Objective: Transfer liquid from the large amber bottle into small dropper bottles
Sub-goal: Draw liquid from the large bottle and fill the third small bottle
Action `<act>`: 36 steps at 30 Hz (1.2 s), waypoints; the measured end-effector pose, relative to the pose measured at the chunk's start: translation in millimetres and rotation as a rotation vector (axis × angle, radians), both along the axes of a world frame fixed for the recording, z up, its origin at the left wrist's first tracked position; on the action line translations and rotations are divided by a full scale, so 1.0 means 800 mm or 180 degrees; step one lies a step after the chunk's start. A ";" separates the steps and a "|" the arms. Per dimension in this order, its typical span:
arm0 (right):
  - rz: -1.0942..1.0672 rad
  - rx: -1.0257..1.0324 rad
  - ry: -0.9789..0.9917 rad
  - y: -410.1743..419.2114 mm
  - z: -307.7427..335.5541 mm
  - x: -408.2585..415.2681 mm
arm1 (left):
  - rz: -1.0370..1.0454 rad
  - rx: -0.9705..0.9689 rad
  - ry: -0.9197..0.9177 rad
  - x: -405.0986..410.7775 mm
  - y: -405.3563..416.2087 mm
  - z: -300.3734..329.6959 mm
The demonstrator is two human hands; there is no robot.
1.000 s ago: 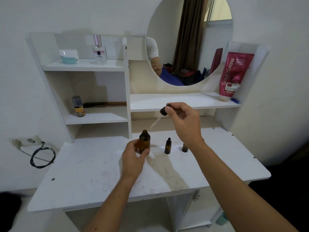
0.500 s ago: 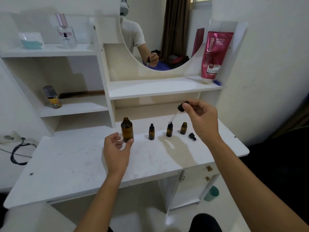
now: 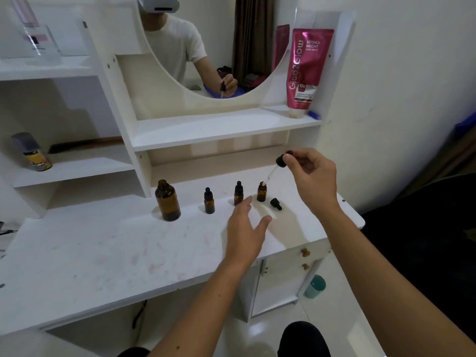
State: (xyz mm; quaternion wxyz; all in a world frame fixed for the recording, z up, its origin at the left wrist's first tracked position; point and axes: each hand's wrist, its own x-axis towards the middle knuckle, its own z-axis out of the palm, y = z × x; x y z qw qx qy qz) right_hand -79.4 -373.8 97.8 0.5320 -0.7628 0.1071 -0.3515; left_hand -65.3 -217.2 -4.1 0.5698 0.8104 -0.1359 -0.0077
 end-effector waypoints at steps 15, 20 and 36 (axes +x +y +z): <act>0.0344 -0.0242 0.0021 -0.012 -0.013 0.021 | 0.0287 0.0303 -0.0240 0.050 -0.064 -0.001; 0.0397 -0.0204 0.0069 -0.009 -0.014 0.026 | 0.0510 0.0135 -0.0243 0.053 -0.066 0.001; 0.0255 -0.0466 0.0082 -0.004 -0.010 0.032 | 0.0463 0.0166 -0.0353 0.058 -0.065 -0.007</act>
